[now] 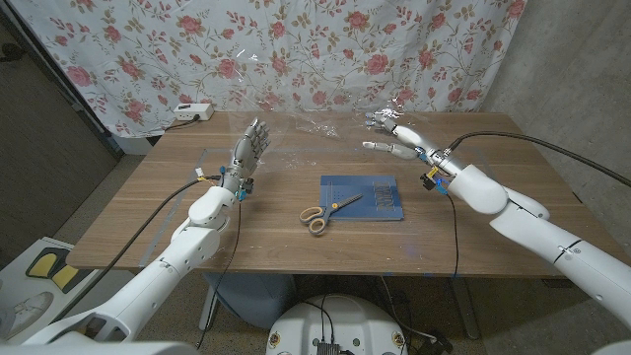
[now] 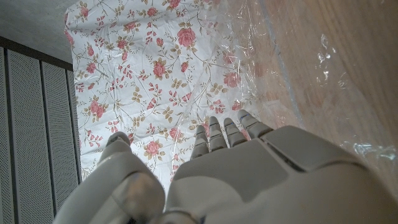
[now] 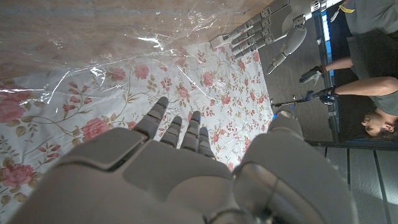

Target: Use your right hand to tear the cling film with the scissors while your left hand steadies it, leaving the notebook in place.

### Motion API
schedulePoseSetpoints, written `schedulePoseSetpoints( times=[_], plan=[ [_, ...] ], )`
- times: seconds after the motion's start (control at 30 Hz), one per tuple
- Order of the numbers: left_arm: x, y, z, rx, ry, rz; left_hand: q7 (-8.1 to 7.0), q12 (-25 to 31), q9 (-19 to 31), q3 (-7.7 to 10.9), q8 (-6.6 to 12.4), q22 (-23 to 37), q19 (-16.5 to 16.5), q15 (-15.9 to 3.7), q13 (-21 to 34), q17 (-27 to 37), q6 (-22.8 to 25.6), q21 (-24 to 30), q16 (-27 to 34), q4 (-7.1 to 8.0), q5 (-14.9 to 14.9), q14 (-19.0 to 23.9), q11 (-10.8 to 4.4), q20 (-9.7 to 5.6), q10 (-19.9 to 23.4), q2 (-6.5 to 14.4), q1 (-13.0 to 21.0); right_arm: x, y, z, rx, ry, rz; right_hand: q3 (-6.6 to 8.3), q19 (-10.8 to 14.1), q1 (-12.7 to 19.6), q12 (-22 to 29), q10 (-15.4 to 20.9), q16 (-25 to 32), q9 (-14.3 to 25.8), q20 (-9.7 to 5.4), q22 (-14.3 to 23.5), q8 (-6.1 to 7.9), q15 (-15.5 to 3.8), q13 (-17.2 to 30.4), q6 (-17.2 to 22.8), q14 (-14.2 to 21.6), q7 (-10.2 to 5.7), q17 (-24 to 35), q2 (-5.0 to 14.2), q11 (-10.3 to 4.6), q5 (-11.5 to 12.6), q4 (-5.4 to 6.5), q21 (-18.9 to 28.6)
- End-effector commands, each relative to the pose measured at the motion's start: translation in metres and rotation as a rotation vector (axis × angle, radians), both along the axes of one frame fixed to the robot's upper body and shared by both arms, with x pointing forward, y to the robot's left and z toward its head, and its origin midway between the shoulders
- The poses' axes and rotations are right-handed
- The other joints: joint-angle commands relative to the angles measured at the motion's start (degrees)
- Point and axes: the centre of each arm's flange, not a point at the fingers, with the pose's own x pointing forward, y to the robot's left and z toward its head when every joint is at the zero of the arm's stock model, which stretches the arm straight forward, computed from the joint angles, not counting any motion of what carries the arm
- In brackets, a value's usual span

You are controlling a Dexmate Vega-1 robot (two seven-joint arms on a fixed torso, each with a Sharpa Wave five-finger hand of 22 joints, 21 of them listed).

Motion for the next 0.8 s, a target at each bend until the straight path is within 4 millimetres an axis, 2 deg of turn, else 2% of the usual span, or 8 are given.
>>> schedulePoseSetpoints(
  times=[0.03, 0.27, 0.37, 0.8],
  plan=[
    [0.001, 0.0, 0.0, 0.001, 0.002, -0.001, -0.33, 0.2, 0.2, 0.27, 0.24, 0.3, 0.0, -0.4, 0.1, 0.2, 0.2, 0.0, 0.1, -0.24, 0.2, 0.0, -0.1, 0.49, 0.5, 0.6, 0.1, -0.012, 0.014, -0.001, -0.092, -0.029, 0.0, 0.1, 0.1, 0.7, -0.2, 0.0, 0.0, 0.3, 0.31, 0.2, 0.21, -2.58, 0.1, -0.3, -0.2, -0.08, 0.1, 0.14, -0.03, 0.2, -0.27, 0.1],
    [0.001, 0.0, 0.0, 0.003, 0.004, 0.0, -0.34, 0.1, 0.1, 0.26, 0.25, 0.3, 0.0, -0.44, 0.1, 0.2, 0.3, -0.1, 0.1, -0.28, 0.2, 0.0, 0.0, 0.51, 0.4, 0.6, 0.1, -0.014, 0.017, -0.003, -0.101, -0.042, 0.009, 0.13, -0.2, 0.8, -0.3, 0.0, -0.1, 0.4, 0.51, 0.2, 0.09, -2.59, 0.1, -0.4, -0.4, -0.16, 0.1, 0.19, -0.27, 0.3, -0.19, 0.0],
    [0.001, 0.0, 0.0, 0.003, 0.004, -0.001, -0.3, 0.1, 0.1, 0.25, 0.27, 0.3, 0.0, -0.37, 0.1, 0.2, 0.3, -0.1, 0.1, -0.3, 0.2, 0.0, -0.01, 0.5, 0.4, 0.7, 0.1, -0.017, 0.019, -0.003, -0.107, -0.053, 0.011, 0.41, 0.1, 1.2, -0.2, 0.5, 0.0, 0.4, -0.22, 0.2, 0.18, -3.15, 0.2, 0.0, -0.1, -0.29, 0.1, 0.65, -0.26, 0.3, -0.16, 0.1],
    [0.001, -0.001, -0.004, -0.006, 0.007, -0.005, -0.29, 0.1, 0.1, 0.22, 0.28, 0.3, 0.0, -0.35, 0.1, 0.2, 0.4, -0.1, 0.1, -0.37, 0.2, 0.0, -0.22, 0.46, 0.5, 0.7, 0.0, -0.032, 0.028, -0.001, -0.156, -0.106, 0.013, 0.85, 0.7, 2.0, 0.0, 1.6, 0.2, 0.4, 0.03, 0.1, 0.35, -3.29, 0.2, 0.9, 0.7, -0.4, 0.0, 1.2, -0.68, 0.4, -0.25, 0.3]
  ],
)
